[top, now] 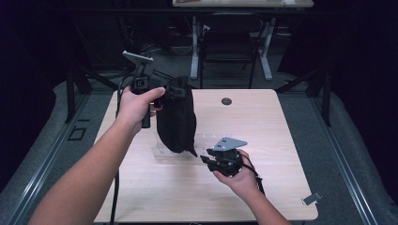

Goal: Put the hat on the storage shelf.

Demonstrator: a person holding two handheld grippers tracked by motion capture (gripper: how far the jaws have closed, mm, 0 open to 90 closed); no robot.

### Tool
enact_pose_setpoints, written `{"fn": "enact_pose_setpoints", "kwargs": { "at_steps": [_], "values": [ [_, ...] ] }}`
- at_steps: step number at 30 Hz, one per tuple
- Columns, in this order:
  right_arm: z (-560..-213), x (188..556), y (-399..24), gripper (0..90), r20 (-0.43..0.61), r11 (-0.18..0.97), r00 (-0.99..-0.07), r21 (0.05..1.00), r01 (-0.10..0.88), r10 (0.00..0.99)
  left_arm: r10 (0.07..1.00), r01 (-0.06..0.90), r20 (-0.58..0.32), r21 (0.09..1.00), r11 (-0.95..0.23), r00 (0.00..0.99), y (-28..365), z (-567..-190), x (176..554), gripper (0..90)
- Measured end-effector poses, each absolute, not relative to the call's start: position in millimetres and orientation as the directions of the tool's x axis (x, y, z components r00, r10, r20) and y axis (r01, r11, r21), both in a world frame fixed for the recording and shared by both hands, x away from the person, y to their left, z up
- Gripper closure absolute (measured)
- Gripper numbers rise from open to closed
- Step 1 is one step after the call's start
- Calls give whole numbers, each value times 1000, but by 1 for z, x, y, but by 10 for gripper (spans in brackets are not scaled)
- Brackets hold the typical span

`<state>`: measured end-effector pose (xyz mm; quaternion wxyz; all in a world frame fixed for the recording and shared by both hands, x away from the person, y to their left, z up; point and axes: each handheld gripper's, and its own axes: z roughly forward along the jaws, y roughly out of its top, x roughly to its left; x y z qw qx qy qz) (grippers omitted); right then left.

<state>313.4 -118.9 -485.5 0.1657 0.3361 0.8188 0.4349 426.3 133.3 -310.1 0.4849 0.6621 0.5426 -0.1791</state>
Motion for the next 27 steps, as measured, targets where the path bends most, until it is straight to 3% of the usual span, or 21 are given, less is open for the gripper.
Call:
{"fn": "enact_pose_setpoints", "kwargs": {
  "at_steps": [10, 21, 27],
  "values": [
    [-479, 316, -101, 731, 6, 424, -746, 820, 385, 666, 550, 888, -758, 455, 63, 349, 134, -310, 427, 870],
    [-468, 311, -98, 730, 3, 418, -765, 836, 355, 644, 547, 890, -760, 453, 60, 350, 131, -310, 426, 871],
    [-463, 312, -88, 778, -25, 439, -771, 834, 335, 636, 548, 888, -757, 457, 54, 356, 128, -310, 426, 870]
  ]
}}
